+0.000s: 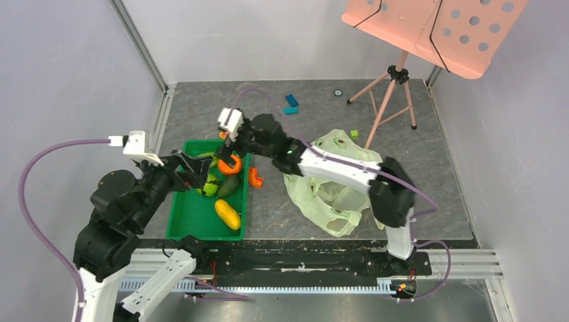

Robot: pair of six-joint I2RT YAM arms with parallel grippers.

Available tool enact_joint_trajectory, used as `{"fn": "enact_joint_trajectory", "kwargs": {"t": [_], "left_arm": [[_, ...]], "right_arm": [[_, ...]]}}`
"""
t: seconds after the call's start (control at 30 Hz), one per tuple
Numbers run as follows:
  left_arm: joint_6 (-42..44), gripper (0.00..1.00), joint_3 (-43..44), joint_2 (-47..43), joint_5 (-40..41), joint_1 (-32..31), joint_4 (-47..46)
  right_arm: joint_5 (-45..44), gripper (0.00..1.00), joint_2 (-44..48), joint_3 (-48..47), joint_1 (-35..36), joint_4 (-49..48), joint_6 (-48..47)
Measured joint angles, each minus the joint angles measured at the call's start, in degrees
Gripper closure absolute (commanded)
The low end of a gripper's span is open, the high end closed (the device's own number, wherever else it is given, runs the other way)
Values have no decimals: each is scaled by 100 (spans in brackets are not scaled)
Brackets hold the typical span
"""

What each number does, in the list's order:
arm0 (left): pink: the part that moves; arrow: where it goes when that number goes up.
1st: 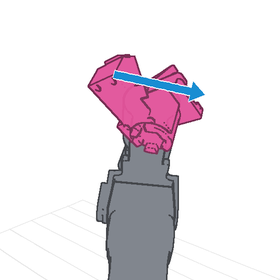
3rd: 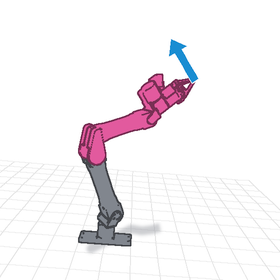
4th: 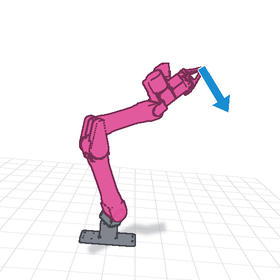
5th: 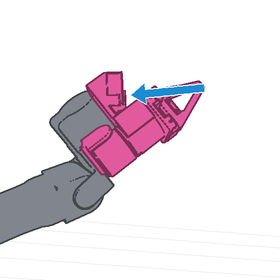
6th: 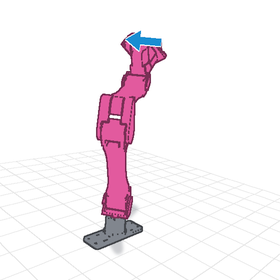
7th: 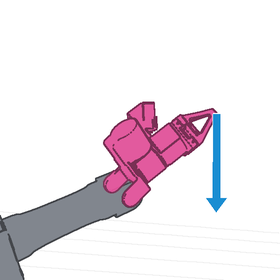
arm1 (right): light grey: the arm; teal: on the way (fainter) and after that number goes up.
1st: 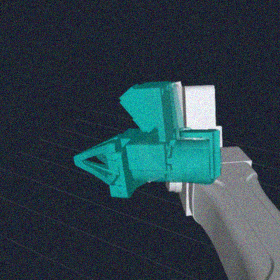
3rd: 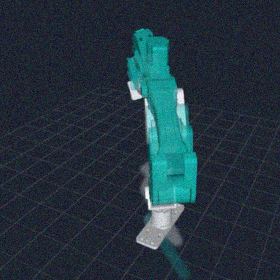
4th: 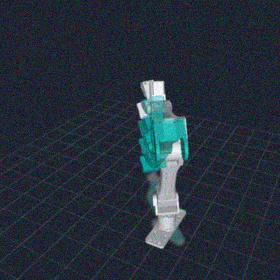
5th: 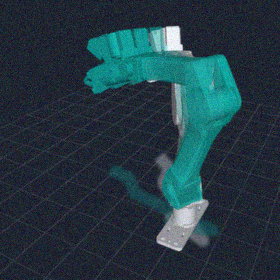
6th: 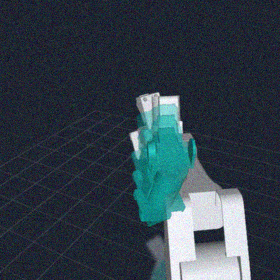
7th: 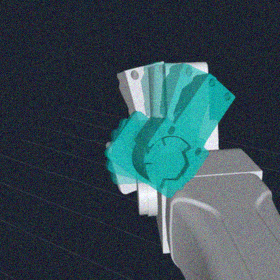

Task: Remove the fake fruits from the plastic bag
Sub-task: Reset both arms

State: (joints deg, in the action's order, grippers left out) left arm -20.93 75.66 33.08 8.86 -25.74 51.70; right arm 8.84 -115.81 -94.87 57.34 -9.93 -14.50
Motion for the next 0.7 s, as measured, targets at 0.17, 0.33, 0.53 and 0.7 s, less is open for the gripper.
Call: {"fn": "enact_joint_trajectory", "kwargs": {"t": [0.17,0.33,0.53,0.7], "left_arm": [[-4,0,-634,-144,-103,0,-66],[-26,0,-1117,-160,-219,0,-120],[-44,0,-1652,-256,-302,0,-127],[-44,0,-2079,-509,-295,0,-234]], "right_arm": [[-114,2,1836,1596,-214,-186,693],[-925,2,3495,3204,-297,131,955],[-2092,2,5442,5128,-282,726,1432],[-2796,2,7342,6415,-286,1329,2002]]}}
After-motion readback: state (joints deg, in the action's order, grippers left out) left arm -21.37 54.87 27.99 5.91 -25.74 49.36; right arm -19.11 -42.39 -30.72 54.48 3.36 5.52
